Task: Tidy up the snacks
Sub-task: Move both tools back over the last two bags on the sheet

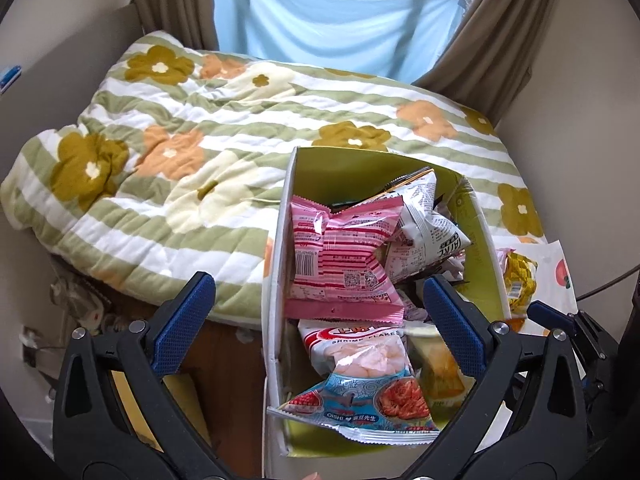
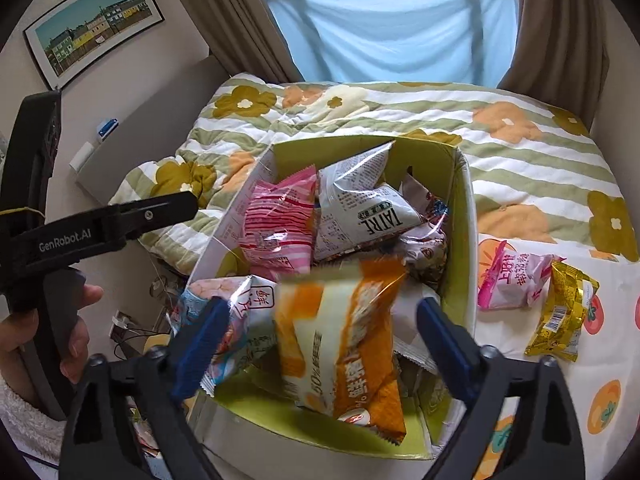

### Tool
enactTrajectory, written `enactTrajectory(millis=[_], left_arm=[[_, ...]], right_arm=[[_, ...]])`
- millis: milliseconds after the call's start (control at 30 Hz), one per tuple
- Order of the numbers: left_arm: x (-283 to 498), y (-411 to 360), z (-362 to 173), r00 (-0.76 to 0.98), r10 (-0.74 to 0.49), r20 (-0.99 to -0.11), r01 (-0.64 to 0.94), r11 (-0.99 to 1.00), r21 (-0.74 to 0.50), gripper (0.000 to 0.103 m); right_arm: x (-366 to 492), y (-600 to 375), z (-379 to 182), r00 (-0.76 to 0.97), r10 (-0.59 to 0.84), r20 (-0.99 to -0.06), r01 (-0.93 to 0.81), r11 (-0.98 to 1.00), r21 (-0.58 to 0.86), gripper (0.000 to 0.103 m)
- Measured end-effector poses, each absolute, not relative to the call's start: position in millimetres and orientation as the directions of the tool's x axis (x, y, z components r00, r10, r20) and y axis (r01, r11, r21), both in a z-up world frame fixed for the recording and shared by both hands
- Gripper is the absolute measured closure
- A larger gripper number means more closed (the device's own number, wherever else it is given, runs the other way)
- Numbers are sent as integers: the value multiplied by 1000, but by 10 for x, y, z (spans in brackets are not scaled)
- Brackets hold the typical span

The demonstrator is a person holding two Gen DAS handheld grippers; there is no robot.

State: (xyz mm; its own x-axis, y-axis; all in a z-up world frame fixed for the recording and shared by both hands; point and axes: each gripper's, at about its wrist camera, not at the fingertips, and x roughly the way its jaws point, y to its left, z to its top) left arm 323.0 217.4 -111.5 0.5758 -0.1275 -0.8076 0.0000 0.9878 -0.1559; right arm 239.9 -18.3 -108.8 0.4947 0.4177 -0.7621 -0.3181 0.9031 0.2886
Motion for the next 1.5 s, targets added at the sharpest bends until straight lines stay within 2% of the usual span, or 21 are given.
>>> enactTrajectory(millis=[267, 667, 967, 1100, 1267, 1500], left_arm=[[3158, 2003, -1319, 530, -165, -832, 35, 984, -172, 0], [3133, 1563, -1053, 558, -229, -798, 140, 973, -182, 0], [3161, 784, -890, 572, -250, -781, 181, 967, -176, 0], [3241, 306, -882, 553, -285, -783, 205, 957, -203, 0], [3432, -397, -956, 534, -258, -805, 240, 959, -148, 0], [3857, -1145, -1463, 428, -236, -872, 238, 961, -143, 0]], right_arm=[[2299, -320, -1135, 497, 376, -782, -266, 924, 276, 0], [2175, -910, -821, 602, 271, -751, -121, 961, 250, 0], [2301, -1716, -758, 609, 211, -765, -37, 971, 238, 0], [2383, -2058, -789, 590, 250, -768, -59, 962, 268, 0], [2474, -2510, -1024, 542, 307, -782, -70, 944, 323, 0], [2686, -3009, -1404, 462, 366, -808, -114, 928, 355, 0]])
